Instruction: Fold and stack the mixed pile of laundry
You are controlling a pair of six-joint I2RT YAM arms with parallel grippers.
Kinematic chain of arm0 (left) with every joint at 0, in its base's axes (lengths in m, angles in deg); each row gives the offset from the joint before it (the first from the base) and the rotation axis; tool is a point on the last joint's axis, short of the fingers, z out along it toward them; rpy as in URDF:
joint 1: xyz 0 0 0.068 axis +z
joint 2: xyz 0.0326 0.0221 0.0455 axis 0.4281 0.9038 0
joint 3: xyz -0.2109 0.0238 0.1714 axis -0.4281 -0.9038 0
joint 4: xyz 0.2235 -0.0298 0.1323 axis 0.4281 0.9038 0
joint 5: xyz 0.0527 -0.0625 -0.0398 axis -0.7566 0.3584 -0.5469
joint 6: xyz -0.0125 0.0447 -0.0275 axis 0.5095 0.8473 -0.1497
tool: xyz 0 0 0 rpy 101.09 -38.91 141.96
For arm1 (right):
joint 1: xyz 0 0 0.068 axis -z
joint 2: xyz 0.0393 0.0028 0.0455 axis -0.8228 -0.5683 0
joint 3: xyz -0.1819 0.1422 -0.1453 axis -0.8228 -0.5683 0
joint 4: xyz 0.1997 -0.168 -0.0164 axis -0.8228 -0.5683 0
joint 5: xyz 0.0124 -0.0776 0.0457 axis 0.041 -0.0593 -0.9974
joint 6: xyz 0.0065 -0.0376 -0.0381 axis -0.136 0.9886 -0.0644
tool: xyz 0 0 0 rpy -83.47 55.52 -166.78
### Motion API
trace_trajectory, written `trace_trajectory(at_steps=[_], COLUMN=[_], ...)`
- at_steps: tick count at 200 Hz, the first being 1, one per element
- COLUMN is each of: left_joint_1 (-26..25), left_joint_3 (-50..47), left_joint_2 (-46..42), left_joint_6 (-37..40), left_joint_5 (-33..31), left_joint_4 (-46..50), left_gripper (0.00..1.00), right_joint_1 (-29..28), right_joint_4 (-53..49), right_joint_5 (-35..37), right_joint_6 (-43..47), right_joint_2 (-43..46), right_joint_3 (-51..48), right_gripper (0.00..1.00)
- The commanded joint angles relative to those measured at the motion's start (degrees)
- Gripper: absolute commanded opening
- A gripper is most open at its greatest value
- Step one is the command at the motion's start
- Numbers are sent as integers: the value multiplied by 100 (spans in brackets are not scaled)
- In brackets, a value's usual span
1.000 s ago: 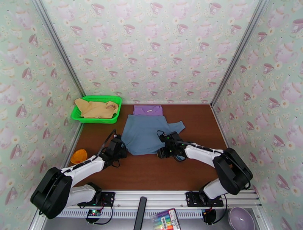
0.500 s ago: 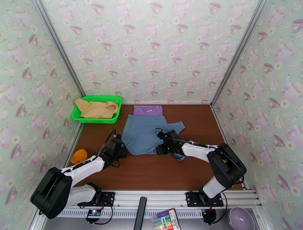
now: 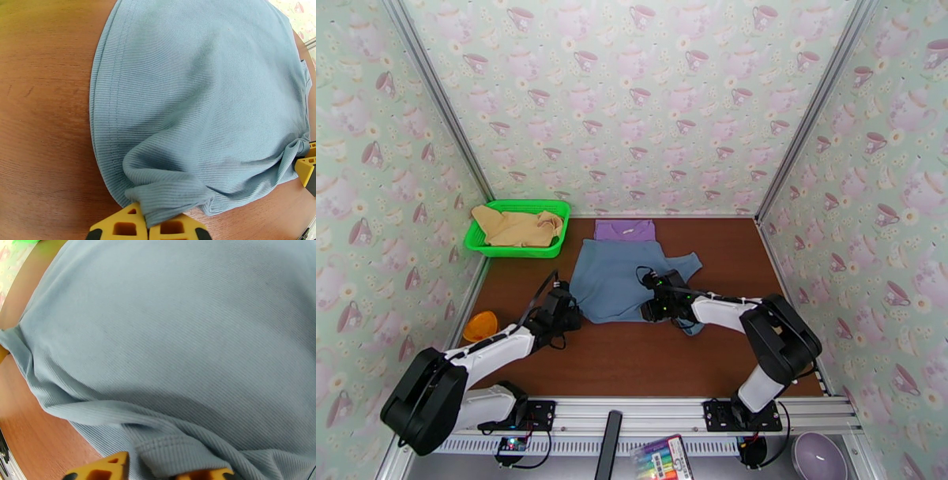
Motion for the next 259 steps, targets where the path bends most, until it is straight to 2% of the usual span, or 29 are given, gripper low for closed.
trace_trajectory(at_steps=[1,26,44,70,88,204,223,259], left_joint_1=[-29,-33,-28,-29,-29,-29,-29,-29], left_joint_3=[118,97,84,84,70,54,59,81], left_joint_2=[26,13,-5,-48,-76,1,26,64], left_joint_6=[46,36,28,23,27,17,13,11], left_joint_5=[118,121,130,139,131,174,192,209], left_joint_4=[-58,-69,-65,-55,-47,-105,-116,-116], left_gripper=[0,0,0,0,0,0,0,0], right_joint_1=[-19,-10,-11,-12,-10,-12,-12,-16], right_joint_4=[97,32,-25,-18,-18,376,441,404], right_joint_5=[-111,-15,100,349,455,351,285,140], right_joint_6=[8,36,53,72,119,265,248,211], right_joint_2=[94,238,294,406,460,-183,-269,-235], right_joint_3=[-113,-222,-247,-302,-297,102,125,107], right_gripper=[23,15,15,29,34,35,32,12])
